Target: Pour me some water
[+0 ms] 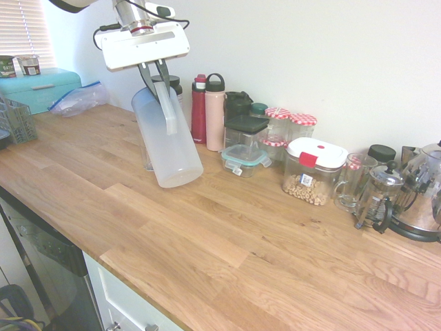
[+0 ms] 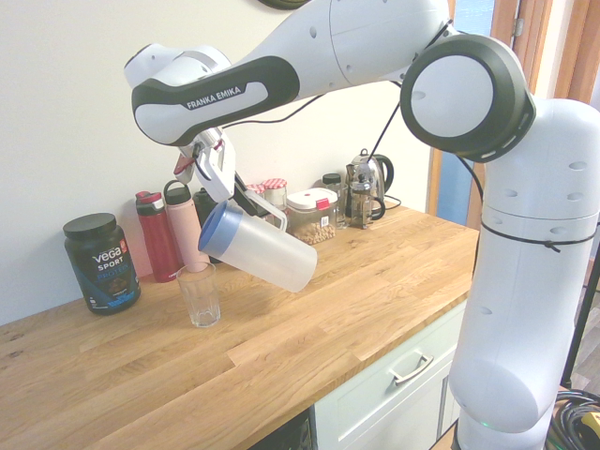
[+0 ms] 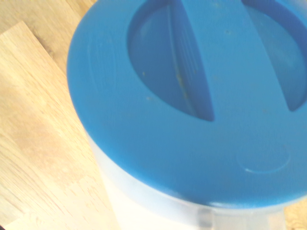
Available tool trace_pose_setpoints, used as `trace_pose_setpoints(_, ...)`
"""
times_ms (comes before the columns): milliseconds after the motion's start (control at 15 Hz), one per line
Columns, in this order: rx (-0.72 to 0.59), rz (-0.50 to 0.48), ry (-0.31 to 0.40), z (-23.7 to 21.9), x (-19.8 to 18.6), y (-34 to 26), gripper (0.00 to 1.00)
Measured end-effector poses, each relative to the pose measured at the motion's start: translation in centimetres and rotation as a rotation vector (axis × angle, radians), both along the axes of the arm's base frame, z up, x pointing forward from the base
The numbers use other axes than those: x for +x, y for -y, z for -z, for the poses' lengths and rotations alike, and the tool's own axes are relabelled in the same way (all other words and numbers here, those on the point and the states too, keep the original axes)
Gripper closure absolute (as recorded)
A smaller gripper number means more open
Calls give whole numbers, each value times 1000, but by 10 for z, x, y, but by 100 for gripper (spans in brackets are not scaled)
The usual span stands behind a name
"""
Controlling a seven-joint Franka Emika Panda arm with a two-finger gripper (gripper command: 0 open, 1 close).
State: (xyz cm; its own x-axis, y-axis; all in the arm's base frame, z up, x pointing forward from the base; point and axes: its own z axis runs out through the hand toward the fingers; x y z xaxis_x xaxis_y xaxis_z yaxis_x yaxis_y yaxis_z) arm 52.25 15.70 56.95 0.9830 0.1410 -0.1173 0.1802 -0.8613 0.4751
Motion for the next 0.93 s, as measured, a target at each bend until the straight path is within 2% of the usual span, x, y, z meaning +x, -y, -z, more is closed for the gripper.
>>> trace_pose_setpoints(400,-118,-51,-19,18,15,-26,100)
trace_pose_setpoints(933,-143,-49,-16,25,18,-33,100)
